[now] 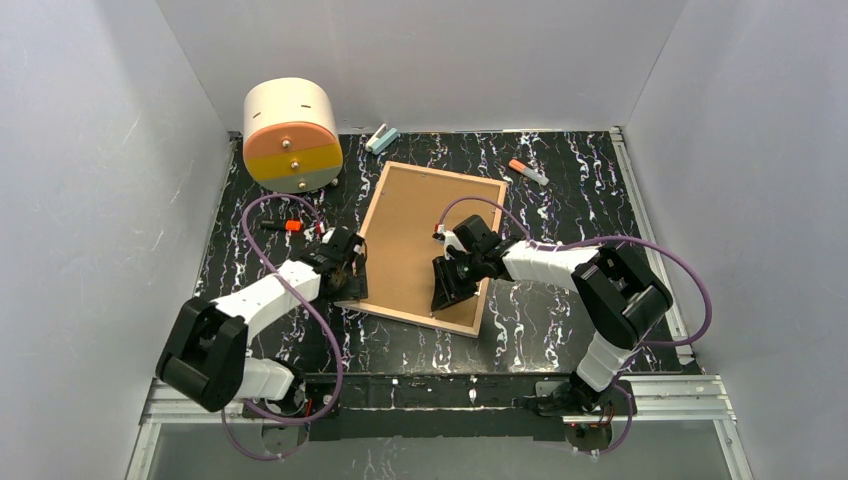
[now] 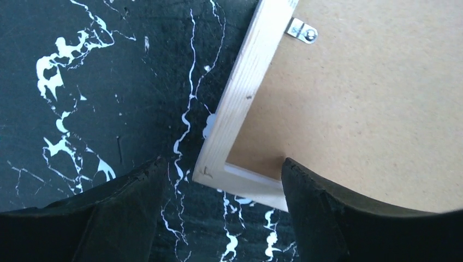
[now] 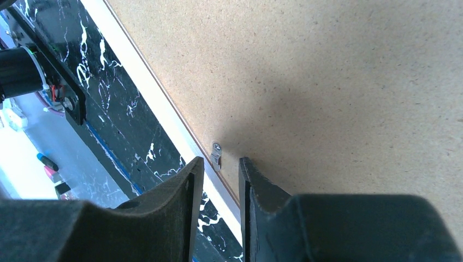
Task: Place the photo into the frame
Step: Install the photo frame at the center of the board.
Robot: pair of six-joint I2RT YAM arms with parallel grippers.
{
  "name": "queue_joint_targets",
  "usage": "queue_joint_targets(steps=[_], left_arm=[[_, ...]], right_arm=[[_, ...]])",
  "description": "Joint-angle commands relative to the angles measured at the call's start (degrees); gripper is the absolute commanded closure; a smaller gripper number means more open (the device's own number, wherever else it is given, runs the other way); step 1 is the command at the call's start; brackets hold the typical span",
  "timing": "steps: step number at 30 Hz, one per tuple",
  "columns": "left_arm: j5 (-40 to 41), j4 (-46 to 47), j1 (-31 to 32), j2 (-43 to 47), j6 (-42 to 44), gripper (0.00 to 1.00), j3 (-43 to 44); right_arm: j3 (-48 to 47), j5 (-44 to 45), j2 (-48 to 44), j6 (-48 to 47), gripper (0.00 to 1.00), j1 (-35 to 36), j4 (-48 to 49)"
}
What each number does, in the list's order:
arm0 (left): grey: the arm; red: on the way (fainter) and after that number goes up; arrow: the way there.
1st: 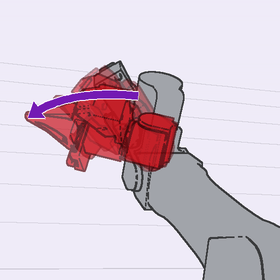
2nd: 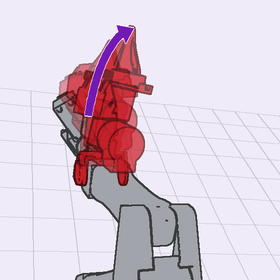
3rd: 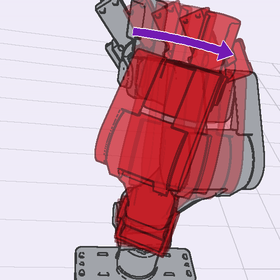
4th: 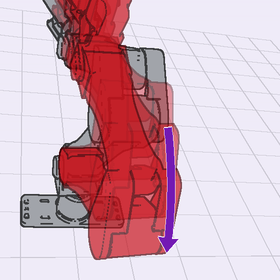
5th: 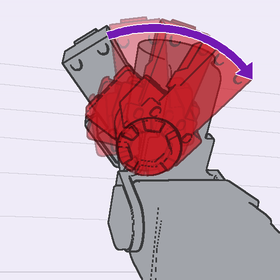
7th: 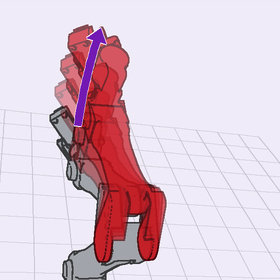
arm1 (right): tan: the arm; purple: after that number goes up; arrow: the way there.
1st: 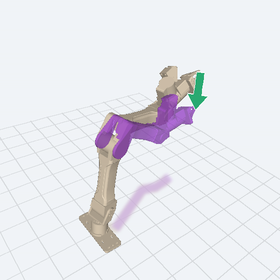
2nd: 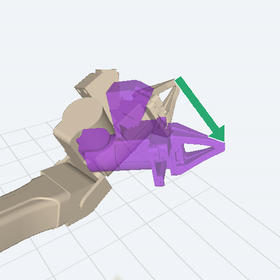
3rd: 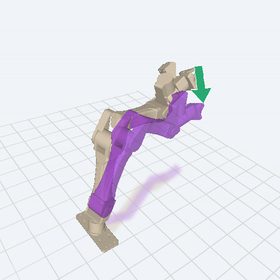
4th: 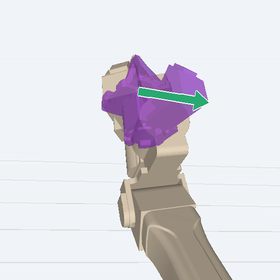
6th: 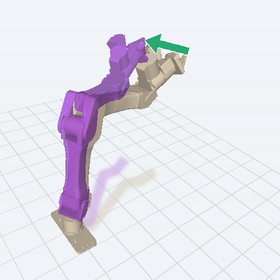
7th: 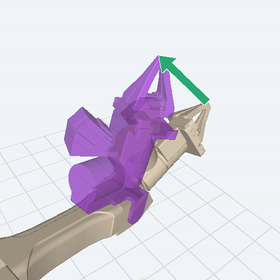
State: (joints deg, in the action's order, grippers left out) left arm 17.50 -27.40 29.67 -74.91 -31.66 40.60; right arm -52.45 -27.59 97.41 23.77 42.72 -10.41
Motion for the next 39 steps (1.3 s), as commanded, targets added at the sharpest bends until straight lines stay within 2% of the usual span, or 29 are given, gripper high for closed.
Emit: queue_joint_targets(steps=[1,4,6,9,14,26,39], left_arm=[[-3.60,2.09,-2.82,-3.34,3.82,0.28,1.46],[-4.33,2.50,-3.87,-5.18,4.60,0.38,2.42],[-6.05,2.68,-4.17,-5.77,4.95,0.53,2.76],[-7.00,2.53,-4.27,-5.94,5.18,0.67,2.54],[-8.16,1.98,-4.27,-5.61,5.22,0.80,1.90],[-9.70,2.35,-4.27,-6.13,4.01,0.97,2.27],[-13.37,4.75,-4.27,-6.55,2.73,1.00,1.02]], right_arm=[[-0.07,-1.09,0.14,-0.92,0.63,-0.07,0.13],[-0.10,-1.01,0.09,-1.04,0.63,-0.09,-0.01],[-0.18,-0.98,0.00,-1.14,0.63,-0.09,-0.19],[-0.26,-1.46,-0.03,-1.19,0.64,-0.09,-0.22],[-0.77,-3.15,0.84,-1.61,0.64,0.18,-0.25],[-1.05,-7.18,3.19,-2.94,0.64,0.77,-2.40],[-1.40,-9.19,6.89,-1.76,0.64,1.38,2.42]])
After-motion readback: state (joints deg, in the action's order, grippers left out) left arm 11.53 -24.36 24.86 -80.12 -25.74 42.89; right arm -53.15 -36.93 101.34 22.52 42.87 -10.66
